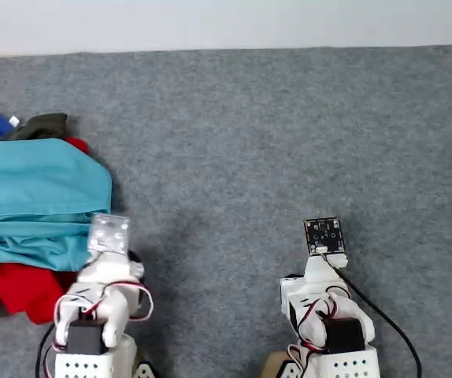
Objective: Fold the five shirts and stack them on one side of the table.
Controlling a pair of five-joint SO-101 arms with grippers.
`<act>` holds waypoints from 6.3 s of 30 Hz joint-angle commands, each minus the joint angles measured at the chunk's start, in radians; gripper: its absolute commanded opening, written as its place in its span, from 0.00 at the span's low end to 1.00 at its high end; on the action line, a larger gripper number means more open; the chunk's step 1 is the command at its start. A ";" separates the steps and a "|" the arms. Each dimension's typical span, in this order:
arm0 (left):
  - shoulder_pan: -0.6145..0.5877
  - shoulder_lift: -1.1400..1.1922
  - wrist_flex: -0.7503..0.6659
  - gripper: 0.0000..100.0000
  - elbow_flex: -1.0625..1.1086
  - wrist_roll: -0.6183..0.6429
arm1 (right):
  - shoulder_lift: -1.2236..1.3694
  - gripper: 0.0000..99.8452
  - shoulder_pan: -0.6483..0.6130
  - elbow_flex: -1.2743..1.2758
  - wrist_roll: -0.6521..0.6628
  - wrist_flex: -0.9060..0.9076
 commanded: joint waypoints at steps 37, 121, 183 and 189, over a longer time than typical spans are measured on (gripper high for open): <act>-0.215 1.544 0.402 0.21 -1.494 -0.262 | -0.018 0.01 -0.007 0.011 0.006 0.004; 0.221 1.910 0.526 0.00 -2.345 -0.150 | -0.018 0.01 -0.007 0.011 0.006 0.004; 0.052 1.556 0.572 0.00 -1.442 -0.440 | -0.015 0.01 0.211 -0.086 0.063 -0.137; 0.051 1.525 0.568 0.00 -1.372 -0.443 | 0.030 0.01 0.216 -0.339 0.095 -0.024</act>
